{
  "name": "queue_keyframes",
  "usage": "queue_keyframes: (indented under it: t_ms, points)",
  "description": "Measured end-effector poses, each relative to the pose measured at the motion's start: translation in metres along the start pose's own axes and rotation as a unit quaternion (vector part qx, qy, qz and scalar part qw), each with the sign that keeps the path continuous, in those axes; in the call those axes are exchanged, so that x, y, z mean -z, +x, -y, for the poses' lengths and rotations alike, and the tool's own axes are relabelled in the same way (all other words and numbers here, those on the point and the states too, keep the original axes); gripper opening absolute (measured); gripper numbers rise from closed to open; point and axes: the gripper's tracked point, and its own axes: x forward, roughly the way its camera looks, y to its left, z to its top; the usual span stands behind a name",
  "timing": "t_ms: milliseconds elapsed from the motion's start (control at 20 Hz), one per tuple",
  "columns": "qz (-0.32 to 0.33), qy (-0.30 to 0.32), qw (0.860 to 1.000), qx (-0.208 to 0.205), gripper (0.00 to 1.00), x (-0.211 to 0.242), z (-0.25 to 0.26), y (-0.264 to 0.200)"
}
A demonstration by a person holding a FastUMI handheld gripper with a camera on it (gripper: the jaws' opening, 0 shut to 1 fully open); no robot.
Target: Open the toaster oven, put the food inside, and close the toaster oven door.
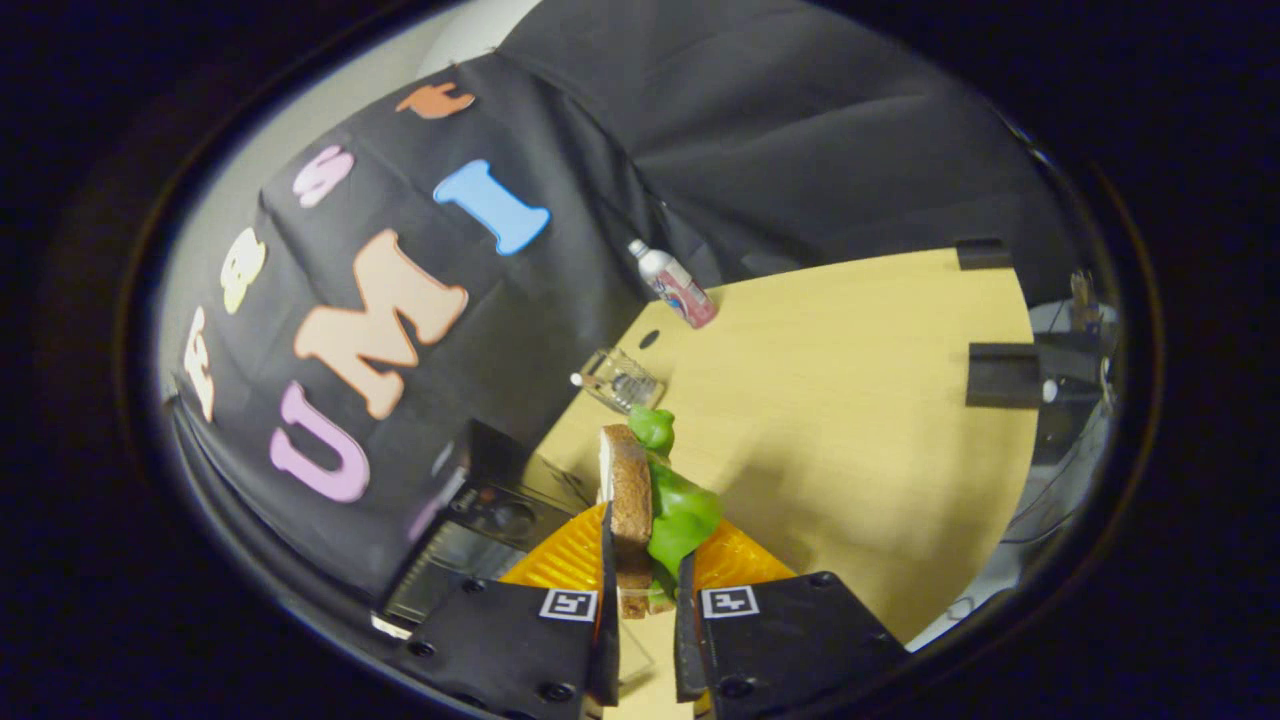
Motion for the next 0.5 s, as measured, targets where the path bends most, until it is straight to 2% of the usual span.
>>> queue_keyframes:
  t_ms: [200, 500]
  points:
    - [-0.005, 0.032, 0.999, -0.029, 0.23, 0.017, -0.025, -0.012]
    - [-0.081, 0.017, 0.995, -0.063, 0.24, 0.09, -0.059, -0.029]
